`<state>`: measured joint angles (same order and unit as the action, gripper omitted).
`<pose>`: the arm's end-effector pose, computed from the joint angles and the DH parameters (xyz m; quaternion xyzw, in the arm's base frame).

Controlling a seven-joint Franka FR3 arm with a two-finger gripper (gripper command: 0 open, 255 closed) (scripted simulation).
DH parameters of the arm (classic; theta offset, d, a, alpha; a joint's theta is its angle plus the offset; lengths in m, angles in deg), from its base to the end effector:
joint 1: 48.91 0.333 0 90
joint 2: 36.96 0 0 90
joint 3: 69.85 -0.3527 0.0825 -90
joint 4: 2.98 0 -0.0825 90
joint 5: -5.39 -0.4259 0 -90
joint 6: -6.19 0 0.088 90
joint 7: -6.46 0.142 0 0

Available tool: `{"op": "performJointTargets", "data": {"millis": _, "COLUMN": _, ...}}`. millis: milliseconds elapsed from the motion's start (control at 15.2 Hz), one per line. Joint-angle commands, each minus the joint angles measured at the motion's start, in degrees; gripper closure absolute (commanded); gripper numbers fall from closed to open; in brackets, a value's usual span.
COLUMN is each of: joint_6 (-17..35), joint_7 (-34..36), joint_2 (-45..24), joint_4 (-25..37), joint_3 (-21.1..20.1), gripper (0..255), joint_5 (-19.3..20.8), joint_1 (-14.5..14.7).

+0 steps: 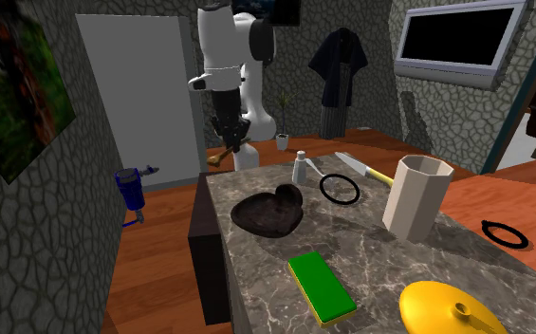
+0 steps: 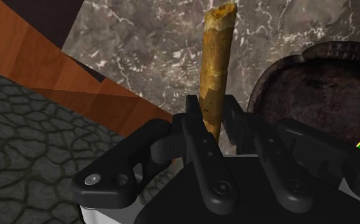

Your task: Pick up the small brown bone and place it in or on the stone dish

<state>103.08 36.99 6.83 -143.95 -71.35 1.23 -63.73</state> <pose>0.3292 -0.0670 0.5310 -0.9243 0.3808 0.0065 0.0263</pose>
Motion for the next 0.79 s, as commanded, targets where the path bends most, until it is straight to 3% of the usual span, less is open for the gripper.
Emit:
{"op": "performJointTargets", "data": {"millis": 0, "joint_6": -1.24, "joint_7": 0.06, "joint_2": -0.42, "joint_4": 1.64, "joint_3": 0.04, "gripper": 255, "joint_5": 0.04, "joint_1": -0.01}}
{"op": "performJointTargets", "data": {"millis": 726, "joint_6": 4.04, "joint_7": 10.62, "joint_2": -21.08, "joint_4": 17.92, "joint_3": -9.16, "gripper": 255, "joint_5": -3.16, "joint_1": 2.7}}
